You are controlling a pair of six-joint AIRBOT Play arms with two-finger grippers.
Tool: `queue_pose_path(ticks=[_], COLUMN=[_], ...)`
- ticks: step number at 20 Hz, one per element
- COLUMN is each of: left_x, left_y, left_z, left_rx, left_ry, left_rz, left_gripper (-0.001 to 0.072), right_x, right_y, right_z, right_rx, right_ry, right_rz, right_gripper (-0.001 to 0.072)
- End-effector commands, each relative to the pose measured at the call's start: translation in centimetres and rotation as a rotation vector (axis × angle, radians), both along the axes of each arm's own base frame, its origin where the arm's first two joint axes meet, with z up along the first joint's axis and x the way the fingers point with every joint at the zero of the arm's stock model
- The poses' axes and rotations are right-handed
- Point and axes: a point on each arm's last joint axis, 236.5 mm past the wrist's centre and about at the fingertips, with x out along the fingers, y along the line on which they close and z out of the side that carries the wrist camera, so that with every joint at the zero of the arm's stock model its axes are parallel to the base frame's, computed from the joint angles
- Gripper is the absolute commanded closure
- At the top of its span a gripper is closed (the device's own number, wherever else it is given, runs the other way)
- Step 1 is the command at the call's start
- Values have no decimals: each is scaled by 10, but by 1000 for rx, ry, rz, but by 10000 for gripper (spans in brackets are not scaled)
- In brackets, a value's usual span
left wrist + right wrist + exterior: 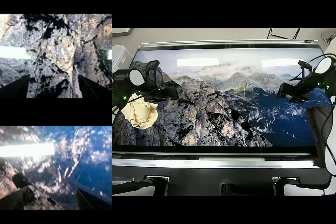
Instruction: Fold the clothes and pants, and hang the long-sleeved shirts on hangers.
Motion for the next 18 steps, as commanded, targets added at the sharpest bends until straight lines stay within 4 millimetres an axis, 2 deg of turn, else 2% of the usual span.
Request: queue_pose_path(ticks=[1, 3, 5, 6, 7, 8, 9, 12, 13, 14, 16, 18], left_x=[5, 15, 22, 28, 32, 30, 20, -44, -61, -70, -67, -55], left_y=[-1, -3, -3, 11, 46, 89, 132, 229, 252, 266, 284, 301], left_z=[0, 1, -2, -2, 4, 12, 16, -4, -14, -22, -37, -46], left_rx=[-4, -9, -6, 79, 234, 343, 387, 290, 215, 132, -26, -88], left_ry=[-19, -56, -75, -104, -110, -87, -34, 197, 234, 236, 163, 61], left_rz=[2, 5, 2, -68, -119, -47, 65, 404, 510, 592, 709, 782], left_gripper=[2, 2, 1, -13, -13, -13, -13, -13, -13, -13, -13, -13], right_x=[13, 18, 34, 35, 35, 33, 30, 28, 28, 28, 29, 30], right_y=[-2, -2, -6, -6, -6, -6, -8, -8, -8, -7, -6, -6], right_z=[2, 3, 8, 8, 8, 7, 6, 5, 5, 5, 6, 6], right_rx=[-6, -8, -18, -19, -20, -21, -31, -41, -39, -37, -29, -30], right_ry=[-54, -73, -144, -149, -148, -140, -130, -126, -126, -127, -130, -133], right_rz=[-13, -16, -33, -35, -34, -31, -18, 7, 7, 7, 7, 6], right_gripper=[56, 56, 59, 61, 60, 60, 60, 60, 60, 60, 60, 60])
